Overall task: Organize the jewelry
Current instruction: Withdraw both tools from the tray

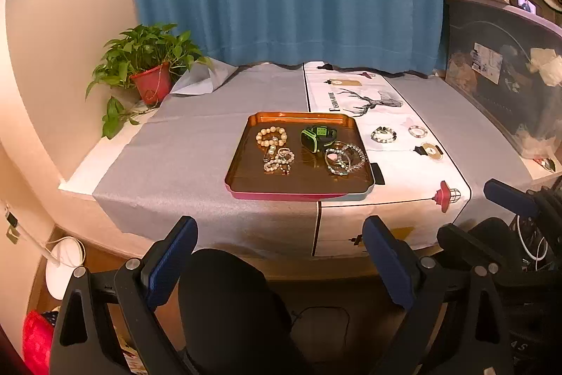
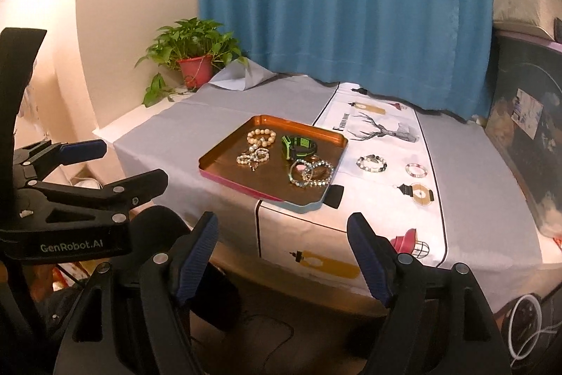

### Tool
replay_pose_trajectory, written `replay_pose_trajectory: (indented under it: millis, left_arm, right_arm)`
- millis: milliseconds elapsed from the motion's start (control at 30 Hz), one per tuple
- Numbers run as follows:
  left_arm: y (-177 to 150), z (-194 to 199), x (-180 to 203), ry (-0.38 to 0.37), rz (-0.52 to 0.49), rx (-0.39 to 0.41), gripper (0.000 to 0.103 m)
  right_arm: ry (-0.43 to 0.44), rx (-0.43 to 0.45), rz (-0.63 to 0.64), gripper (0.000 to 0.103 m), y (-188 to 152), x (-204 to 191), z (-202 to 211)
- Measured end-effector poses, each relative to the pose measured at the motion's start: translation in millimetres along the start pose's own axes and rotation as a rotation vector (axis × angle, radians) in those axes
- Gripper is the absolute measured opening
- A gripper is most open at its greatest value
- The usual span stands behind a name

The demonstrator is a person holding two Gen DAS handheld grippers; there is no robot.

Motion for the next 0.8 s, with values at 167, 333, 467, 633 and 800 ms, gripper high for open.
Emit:
replay_pose_trajectory:
  millis: [167,333,467,633,800]
  left_arm:
    - [-1,0,2,0.001,0.0,-0.002,0.094]
    - [2,-1,6,-0.002,-0.014,-0.009,0.094]
    - [2,-4,8,-0.001,-0.017,-0.012,0.094]
    - [1,-11,10,-0.001,-0.024,-0.024,0.094]
    - [-3,-19,12,-0.003,-0.035,-0.038,0.094]
  right_arm:
    - [-0.004,-0.004,-0.005,0.076,-4,3,4]
    - [-0.013,-0.015,-0.013,0.076,-7,10,1]
    - [-0.017,-0.02,-0.015,0.076,-8,13,-1]
    - [-0.019,-0.032,-0.026,0.076,-9,18,-6]
    - [-0.02,-0.045,-0.031,0.076,-13,21,-12]
Point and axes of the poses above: each gripper's, at about its wrist camera, not at the fingertips, and z roughly against the way its jaws point, x to its right, y to its top, the point moved 4 cm from there along -z, roughly the way its jaws point, and after that the axes turned 13 degrees about x, right-handed, at the moved point
